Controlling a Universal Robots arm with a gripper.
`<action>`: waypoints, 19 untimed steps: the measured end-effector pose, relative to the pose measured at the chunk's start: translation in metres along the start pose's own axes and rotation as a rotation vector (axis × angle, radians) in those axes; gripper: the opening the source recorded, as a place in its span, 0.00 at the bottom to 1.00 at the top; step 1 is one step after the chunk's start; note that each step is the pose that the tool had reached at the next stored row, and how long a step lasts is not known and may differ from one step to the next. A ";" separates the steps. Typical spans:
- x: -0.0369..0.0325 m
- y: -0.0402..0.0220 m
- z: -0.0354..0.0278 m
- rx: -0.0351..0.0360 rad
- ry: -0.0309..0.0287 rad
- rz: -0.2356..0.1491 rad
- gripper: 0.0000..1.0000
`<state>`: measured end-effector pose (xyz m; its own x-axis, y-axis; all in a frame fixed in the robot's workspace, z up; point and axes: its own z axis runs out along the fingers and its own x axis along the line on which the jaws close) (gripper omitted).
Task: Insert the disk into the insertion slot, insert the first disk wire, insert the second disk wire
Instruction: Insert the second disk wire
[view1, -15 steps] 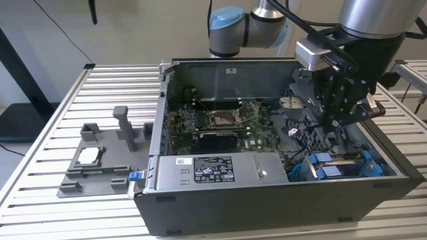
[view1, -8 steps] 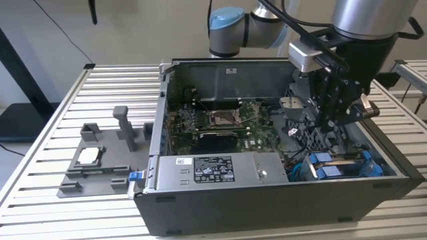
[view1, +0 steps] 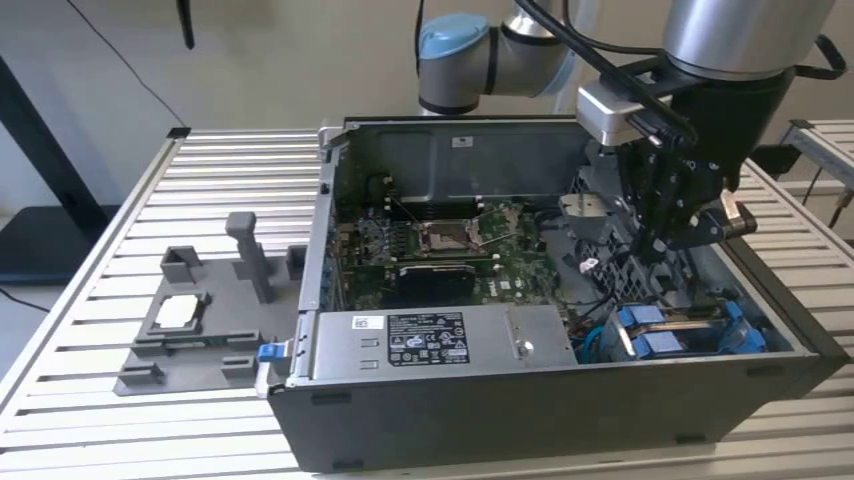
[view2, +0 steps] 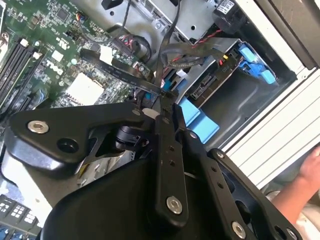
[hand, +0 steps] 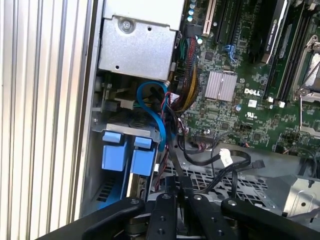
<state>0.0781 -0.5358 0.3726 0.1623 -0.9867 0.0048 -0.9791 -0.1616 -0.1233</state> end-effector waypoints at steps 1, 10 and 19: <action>0.0000 0.0000 0.0001 0.0000 0.0001 0.000 0.15; 0.0116 -0.0037 0.0050 -0.0455 -0.0072 0.002 0.15; 0.0218 -0.0067 0.0161 -0.0456 -0.0209 0.007 0.15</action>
<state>0.0901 -0.5559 0.3575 0.1574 -0.9874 -0.0167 -0.9847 -0.1556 -0.0779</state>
